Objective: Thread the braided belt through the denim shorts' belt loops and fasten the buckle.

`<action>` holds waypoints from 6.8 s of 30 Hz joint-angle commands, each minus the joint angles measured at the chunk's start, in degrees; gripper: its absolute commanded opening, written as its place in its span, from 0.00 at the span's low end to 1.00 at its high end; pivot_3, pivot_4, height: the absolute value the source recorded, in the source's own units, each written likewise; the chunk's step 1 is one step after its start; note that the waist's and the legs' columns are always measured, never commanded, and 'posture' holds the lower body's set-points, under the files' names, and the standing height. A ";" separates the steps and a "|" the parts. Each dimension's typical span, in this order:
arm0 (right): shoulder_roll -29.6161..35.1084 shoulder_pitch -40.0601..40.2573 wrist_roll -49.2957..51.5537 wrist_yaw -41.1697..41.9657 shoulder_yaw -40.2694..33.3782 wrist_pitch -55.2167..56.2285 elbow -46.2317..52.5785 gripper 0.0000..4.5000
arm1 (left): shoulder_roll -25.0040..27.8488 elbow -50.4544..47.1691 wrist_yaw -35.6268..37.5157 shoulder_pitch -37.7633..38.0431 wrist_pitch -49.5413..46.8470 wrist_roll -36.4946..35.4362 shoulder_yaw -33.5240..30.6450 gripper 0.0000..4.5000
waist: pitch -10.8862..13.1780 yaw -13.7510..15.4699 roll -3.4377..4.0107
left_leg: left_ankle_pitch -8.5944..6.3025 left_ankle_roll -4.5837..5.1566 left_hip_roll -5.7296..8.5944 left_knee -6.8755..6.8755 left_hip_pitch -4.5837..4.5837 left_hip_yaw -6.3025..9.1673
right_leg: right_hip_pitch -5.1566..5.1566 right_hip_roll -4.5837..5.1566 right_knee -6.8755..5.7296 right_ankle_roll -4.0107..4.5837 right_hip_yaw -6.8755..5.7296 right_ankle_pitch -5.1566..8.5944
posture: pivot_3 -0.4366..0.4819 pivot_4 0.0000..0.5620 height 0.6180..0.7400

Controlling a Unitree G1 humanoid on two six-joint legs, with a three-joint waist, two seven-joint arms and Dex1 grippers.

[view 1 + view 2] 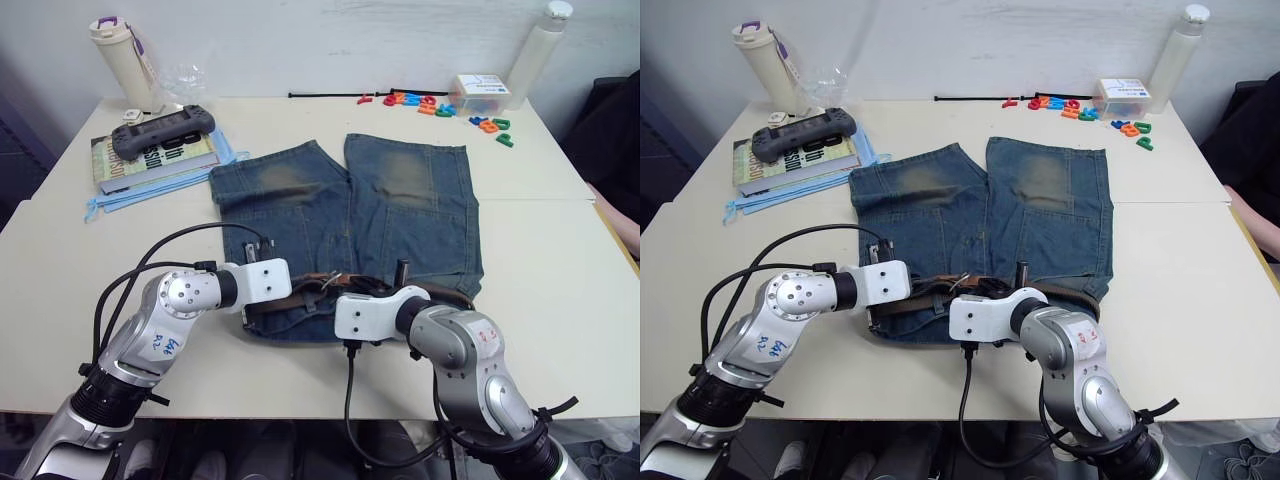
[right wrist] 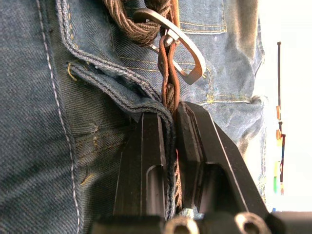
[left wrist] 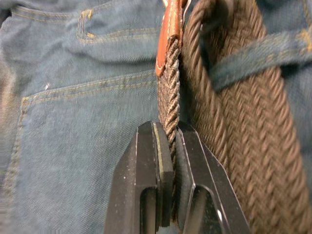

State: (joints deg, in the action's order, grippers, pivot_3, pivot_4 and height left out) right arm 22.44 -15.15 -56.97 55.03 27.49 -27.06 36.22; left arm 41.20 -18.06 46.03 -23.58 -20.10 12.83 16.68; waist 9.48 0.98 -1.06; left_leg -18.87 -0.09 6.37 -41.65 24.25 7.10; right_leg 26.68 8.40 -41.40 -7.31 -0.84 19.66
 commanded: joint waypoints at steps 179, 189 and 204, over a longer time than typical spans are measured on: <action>-5.80 -8.99 1.66 -6.61 -1.81 5.08 -7.13 0.00 | 3.74 12.59 9.50 -13.33 19.88 1.14 -4.08 0.00 | 0.05 -2.03 -0.34 | -0.19 -0.25 0.08 -2.51 2.56 -0.32 | 2.75 0.00 -2.57 0.34 0.45 0.21 | 0.48 0.27 0.30; -6.29 -8.95 1.81 -6.62 -1.42 5.00 -7.35 0.00 | 5.83 15.80 10.06 -16.06 25.23 1.52 -3.91 0.00 | 0.03 -2.55 -0.37 | -0.18 -0.25 0.09 -2.54 2.57 -0.33 | 2.76 0.01 -2.61 0.34 0.47 0.21 | 0.48 0.27 0.30; -7.05 -9.03 1.51 -6.33 -0.61 5.30 -7.10 0.00 | -4.92 15.17 4.95 -12.65 21.75 2.66 -1.27 0.00 | -0.01 -2.55 -0.43 | -0.18 -0.24 0.16 -2.62 2.59 -0.33 | 2.78 0.03 -2.68 0.34 0.44 0.21 | 0.48 0.27 0.30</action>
State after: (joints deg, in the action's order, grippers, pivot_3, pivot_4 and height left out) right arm 16.49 -23.29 -55.51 49.32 26.50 -22.62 26.87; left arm 38.75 0.39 52.39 -37.73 3.90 17.32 14.81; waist 9.47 -1.56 -1.48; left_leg -19.04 -0.32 6.53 -44.27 26.83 6.75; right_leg 29.45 8.43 -44.08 -6.97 -0.40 19.87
